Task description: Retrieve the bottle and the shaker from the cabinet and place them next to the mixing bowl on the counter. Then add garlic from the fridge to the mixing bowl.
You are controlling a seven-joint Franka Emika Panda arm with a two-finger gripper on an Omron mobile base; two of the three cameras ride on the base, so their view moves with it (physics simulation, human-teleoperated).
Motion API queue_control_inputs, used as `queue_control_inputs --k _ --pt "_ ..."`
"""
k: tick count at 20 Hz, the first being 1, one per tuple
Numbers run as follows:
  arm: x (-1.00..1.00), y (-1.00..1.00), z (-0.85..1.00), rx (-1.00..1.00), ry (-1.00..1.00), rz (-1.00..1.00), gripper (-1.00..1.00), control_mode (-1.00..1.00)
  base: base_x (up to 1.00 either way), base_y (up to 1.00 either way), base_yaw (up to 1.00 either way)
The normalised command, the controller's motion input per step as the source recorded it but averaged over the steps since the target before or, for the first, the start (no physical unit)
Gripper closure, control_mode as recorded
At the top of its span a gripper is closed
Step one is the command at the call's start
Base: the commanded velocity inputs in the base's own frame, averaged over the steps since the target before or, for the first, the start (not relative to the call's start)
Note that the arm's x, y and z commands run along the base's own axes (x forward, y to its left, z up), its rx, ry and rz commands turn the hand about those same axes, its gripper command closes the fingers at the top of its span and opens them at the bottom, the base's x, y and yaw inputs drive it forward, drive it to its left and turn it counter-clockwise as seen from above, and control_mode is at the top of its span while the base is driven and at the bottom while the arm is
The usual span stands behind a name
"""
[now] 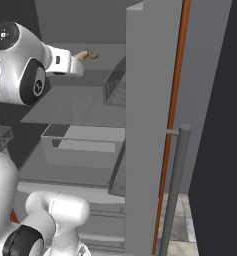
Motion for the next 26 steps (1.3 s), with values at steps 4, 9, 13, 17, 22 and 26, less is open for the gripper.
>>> queue_control_inputs --k 4,9,13,17,22,26 --pt "0.30 -0.04 0.59 0.01 0.09 0.00 -1.00 -1.00 0.00 0.00 0.00" --pt "0.58 0.00 0.08 0.07 0.02 0.00 -1.00 -1.00 0.00 0.00 0.00" --pt "0.55 0.00 -0.01 0.01 0.00 0.00 -1.00 -1.00 0.00 0.00 0.00" --pt "0.56 0.00 -0.09 0.00 0.00 0.01 -1.00 -1.00 0.00 0.00 0.00" --pt "0.63 -0.04 -0.07 0.00 0.00 0.04 -1.00 -1.00 0.00 0.00 0.00" --pt "0.61 -0.08 -0.02 0.00 0.00 0.10 -1.00 -1.00 0.00 0.00 0.00"
